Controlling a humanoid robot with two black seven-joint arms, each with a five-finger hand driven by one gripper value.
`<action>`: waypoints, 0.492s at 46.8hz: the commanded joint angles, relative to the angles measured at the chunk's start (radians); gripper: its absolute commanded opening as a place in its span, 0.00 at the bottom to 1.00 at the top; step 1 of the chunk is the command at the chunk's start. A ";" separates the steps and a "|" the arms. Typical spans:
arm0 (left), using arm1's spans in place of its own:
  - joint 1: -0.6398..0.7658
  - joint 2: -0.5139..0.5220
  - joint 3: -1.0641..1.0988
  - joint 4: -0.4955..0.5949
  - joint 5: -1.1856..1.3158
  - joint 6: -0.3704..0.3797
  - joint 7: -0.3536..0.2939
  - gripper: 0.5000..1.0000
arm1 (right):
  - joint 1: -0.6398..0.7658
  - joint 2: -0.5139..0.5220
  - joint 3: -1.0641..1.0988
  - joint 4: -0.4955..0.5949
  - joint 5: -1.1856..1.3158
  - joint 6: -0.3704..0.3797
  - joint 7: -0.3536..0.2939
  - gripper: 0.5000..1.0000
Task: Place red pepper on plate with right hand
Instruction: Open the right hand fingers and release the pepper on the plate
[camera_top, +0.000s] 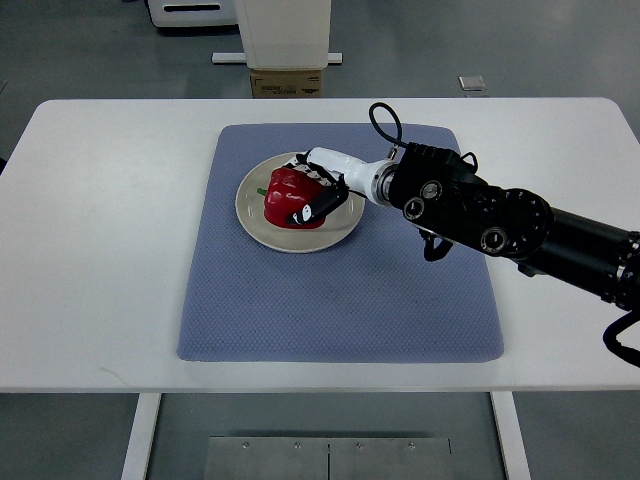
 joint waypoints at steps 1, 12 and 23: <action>0.000 0.000 0.000 0.000 0.000 0.000 -0.001 1.00 | -0.012 0.000 0.000 -0.004 0.000 -0.007 -0.004 0.00; 0.000 0.000 0.000 0.000 0.000 0.000 -0.001 1.00 | -0.019 0.000 0.000 -0.015 0.000 -0.012 -0.004 0.00; 0.000 0.000 0.000 0.000 0.000 0.000 0.001 1.00 | -0.023 0.000 0.019 -0.028 0.008 -0.051 0.011 0.65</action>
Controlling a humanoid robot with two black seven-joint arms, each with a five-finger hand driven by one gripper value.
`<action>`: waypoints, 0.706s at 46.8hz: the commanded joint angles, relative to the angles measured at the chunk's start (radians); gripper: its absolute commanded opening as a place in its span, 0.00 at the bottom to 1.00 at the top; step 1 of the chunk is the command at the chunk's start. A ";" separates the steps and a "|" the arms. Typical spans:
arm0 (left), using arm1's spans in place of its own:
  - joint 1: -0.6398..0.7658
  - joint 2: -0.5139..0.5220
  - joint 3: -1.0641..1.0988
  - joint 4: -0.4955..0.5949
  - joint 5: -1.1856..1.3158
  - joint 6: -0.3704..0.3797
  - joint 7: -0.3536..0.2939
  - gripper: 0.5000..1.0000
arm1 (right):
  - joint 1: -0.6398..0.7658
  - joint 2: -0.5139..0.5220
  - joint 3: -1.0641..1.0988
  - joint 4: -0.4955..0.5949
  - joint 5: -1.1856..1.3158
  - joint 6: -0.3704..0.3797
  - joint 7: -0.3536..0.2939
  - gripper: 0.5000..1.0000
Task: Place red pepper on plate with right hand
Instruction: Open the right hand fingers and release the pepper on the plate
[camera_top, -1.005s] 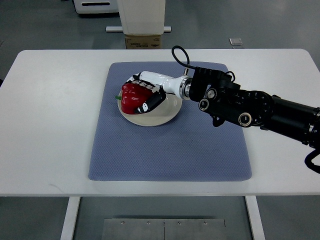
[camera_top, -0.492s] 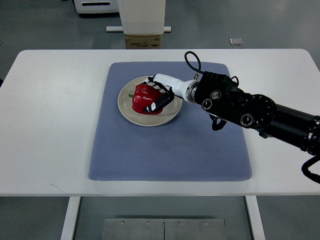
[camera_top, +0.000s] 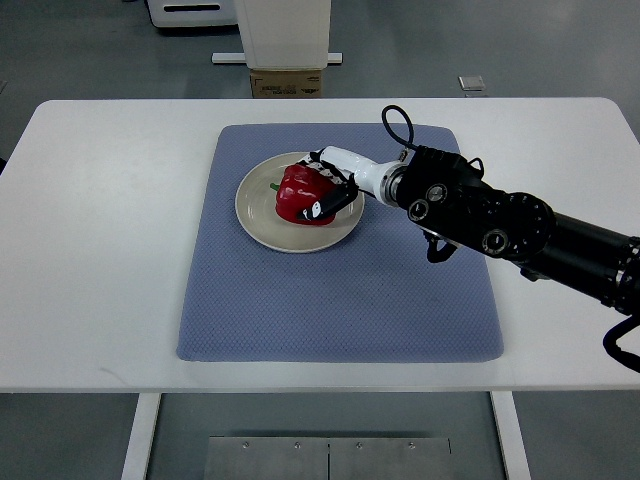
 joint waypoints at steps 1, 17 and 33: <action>0.000 0.000 0.000 0.000 0.000 0.000 0.001 1.00 | -0.005 0.000 0.004 0.000 0.007 -0.008 0.004 0.68; 0.000 0.000 0.000 0.000 0.000 0.000 -0.001 1.00 | -0.011 0.000 0.019 0.000 0.023 -0.012 0.007 1.00; 0.000 0.000 0.000 0.000 0.000 0.000 -0.001 1.00 | 0.006 0.000 0.099 -0.014 0.037 -0.012 0.006 1.00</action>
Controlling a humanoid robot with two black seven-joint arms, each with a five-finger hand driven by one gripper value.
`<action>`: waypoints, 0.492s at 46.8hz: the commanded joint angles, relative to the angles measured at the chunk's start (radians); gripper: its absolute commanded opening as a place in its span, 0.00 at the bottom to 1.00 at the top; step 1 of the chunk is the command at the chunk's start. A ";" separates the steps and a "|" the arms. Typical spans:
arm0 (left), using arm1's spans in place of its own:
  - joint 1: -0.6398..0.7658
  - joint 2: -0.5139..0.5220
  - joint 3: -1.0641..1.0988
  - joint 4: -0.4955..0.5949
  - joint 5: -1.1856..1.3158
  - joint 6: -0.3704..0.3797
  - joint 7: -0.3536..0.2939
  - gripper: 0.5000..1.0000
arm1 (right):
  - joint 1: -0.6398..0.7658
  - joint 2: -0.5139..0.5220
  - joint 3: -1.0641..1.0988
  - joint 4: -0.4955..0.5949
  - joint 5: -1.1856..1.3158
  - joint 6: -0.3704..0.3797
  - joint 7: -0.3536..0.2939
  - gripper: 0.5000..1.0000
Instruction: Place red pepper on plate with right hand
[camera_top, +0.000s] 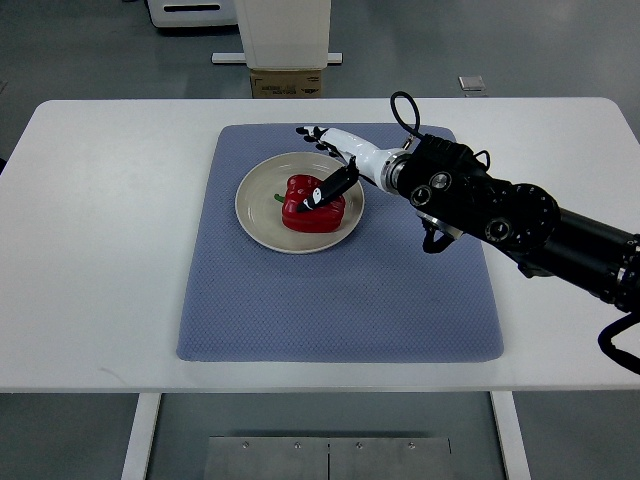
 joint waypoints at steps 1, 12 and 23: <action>0.000 0.000 0.000 0.000 0.000 0.000 -0.001 1.00 | 0.006 0.000 0.025 -0.003 0.001 0.000 -0.001 1.00; 0.000 0.000 0.000 0.000 0.000 0.000 0.001 1.00 | -0.002 0.000 0.128 -0.010 0.010 0.000 -0.004 1.00; 0.000 0.000 0.000 0.000 0.000 0.000 -0.001 1.00 | -0.027 -0.031 0.222 -0.027 0.072 0.000 -0.004 1.00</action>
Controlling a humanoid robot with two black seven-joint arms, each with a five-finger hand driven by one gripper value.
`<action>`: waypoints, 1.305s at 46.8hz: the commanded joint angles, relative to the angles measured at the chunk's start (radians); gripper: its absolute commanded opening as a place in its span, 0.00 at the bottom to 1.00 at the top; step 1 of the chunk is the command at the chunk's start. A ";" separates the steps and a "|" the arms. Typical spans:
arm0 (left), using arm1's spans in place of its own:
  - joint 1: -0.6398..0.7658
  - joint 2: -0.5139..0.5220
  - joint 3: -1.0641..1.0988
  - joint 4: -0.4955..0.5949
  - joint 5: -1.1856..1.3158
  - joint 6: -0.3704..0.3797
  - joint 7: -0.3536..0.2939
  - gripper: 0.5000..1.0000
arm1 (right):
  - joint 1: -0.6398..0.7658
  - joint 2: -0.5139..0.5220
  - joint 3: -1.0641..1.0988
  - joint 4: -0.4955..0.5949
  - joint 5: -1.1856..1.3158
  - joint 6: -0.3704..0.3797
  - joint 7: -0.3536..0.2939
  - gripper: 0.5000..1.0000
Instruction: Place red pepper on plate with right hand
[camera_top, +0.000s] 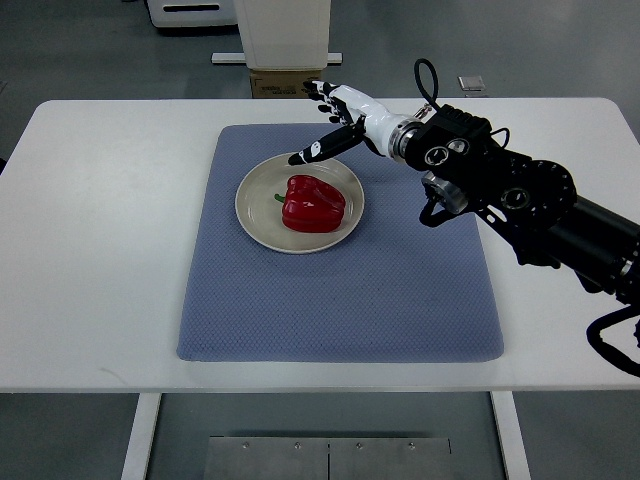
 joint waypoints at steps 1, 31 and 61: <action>0.000 0.000 0.000 0.000 0.000 0.000 -0.001 1.00 | -0.014 -0.022 0.036 -0.005 0.009 0.000 0.001 1.00; 0.000 0.000 0.000 0.000 0.000 0.000 -0.001 1.00 | -0.224 -0.091 0.522 -0.020 0.010 -0.032 0.004 1.00; 0.000 0.000 0.000 0.000 0.000 0.000 -0.001 1.00 | -0.373 -0.029 0.874 -0.006 0.013 -0.038 0.061 1.00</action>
